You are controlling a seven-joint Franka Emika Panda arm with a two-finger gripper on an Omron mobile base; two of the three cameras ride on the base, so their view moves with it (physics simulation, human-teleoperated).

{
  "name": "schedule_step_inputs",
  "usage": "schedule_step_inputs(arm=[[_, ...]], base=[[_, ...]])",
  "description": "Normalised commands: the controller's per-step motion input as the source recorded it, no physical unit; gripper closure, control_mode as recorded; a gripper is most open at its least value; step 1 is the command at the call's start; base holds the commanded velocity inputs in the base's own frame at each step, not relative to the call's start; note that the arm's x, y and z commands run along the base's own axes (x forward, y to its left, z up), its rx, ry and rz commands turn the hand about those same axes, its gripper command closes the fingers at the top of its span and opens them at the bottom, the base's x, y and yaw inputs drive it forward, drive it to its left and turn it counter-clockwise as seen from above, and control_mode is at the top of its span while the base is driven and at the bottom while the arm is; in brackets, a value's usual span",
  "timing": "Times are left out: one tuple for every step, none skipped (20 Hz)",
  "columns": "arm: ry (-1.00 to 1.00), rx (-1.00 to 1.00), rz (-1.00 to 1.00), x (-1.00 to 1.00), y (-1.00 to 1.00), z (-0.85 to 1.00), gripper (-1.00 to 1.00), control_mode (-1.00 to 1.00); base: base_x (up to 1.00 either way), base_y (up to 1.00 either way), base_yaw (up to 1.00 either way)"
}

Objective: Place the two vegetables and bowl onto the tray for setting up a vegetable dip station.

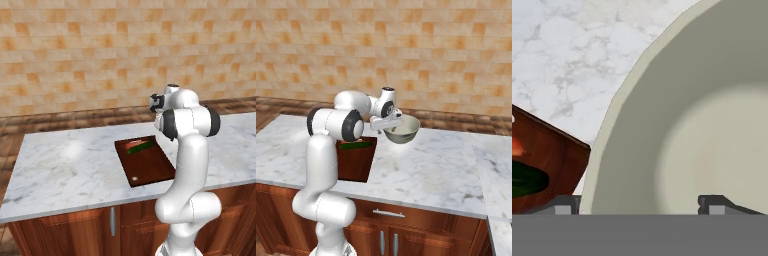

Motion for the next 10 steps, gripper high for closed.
schedule_step_inputs(arm=[[0.00, 0.00, 0.00, 0.00, 0.00, 0.00, 1.00, -1.00], [0.00, 0.00, 0.00, 0.00, 0.00, 0.00, 1.00, -1.00], [0.00, 0.00, 0.00, 0.00, 0.00, 0.00, 1.00, -1.00], [0.00, 0.00, 0.00, 0.00, 0.00, 0.00, 1.00, -1.00], [0.00, 0.00, 0.00, 0.00, 0.00, 0.00, 1.00, -1.00], [0.00, 0.00, 0.00, 0.00, 0.00, 0.00, 1.00, -1.00], [0.00, 0.00, 0.00, 0.00, 0.00, 0.00, 1.00, -1.00], [0.00, 0.00, 0.00, 0.00, 0.00, 0.00, 1.00, -1.00], [0.00, 0.00, 0.00, 0.00, 0.00, 0.00, 1.00, -1.00], [-0.03, 0.00, 0.00, 0.00, 0.00, 0.00, 1.00, -1.00]], base=[[0.00, 0.00, 0.00], [0.00, 0.00, 0.00], [0.00, 0.00, 0.00], [0.00, 0.00, 0.00], [0.00, 0.00, 0.00], [0.00, 0.00, 0.00], [0.00, 0.00, 0.00], [0.00, 0.00, 0.00], [0.00, 0.00, 0.00], [0.00, 0.00, 0.00]])
